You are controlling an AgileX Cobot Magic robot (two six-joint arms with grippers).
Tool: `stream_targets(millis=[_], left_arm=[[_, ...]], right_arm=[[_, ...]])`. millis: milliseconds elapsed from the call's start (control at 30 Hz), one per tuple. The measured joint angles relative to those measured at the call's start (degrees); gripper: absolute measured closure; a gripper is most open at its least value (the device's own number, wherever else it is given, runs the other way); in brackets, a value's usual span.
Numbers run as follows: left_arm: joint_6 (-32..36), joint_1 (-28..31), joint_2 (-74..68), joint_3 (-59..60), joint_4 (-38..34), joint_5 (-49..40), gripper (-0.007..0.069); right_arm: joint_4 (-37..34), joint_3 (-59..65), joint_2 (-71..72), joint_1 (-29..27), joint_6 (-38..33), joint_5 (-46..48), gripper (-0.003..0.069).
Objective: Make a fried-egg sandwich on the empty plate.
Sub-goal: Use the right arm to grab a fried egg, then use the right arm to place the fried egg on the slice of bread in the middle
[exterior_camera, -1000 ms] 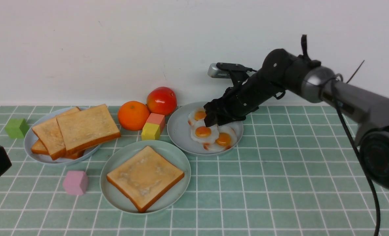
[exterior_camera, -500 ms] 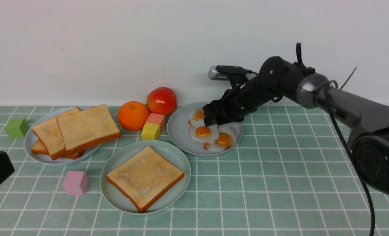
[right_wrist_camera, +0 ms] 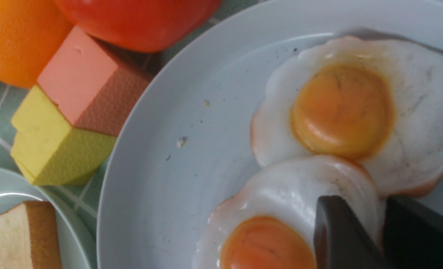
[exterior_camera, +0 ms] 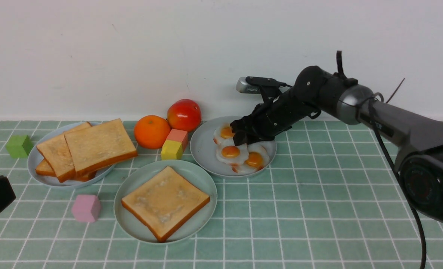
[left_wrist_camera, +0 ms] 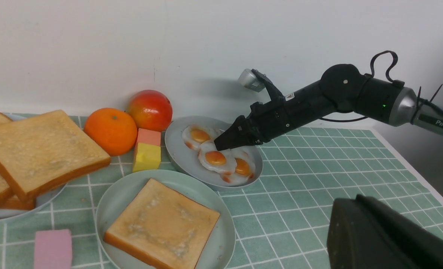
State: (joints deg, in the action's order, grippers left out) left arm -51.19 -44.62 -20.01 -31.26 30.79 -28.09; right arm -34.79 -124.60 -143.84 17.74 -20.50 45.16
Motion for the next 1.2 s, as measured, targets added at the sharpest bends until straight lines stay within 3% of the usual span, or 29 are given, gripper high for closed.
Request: stream_targets(millis=[267, 633, 833, 1033, 1200], left_arm=[[0.0, 0.0, 0.0, 0.0, 0.2, -0.9, 0.0638], [0.0, 0.0, 0.0, 0.0, 4.0, -8.4, 0.0638], [0.1, 0.0, 0.0, 0.0, 5.4, -9.9, 0.0636], [0.2, 0.0, 0.0, 0.0, 5.6, -11.4, 0.0635], [3.0, 0.0, 0.0, 0.0, 5.5, -9.6, 0.0634]], right_arm=[[-0.4, -0.3, 0.6, -0.1, 0.0, 0.6, 0.0579], [0.7, -0.1, 11.3, 0.0, 0.0, 10.2, 0.0582], [-3.3, -0.1, 18.5, 0.5, 0.5, 20.7, 0.0582], [-3.9, 1.7, 20.0, 7.1, 3.6, 24.7, 0.0582], [-3.4, 10.9, 19.4, 16.1, 4.0, 13.3, 0.0582]])
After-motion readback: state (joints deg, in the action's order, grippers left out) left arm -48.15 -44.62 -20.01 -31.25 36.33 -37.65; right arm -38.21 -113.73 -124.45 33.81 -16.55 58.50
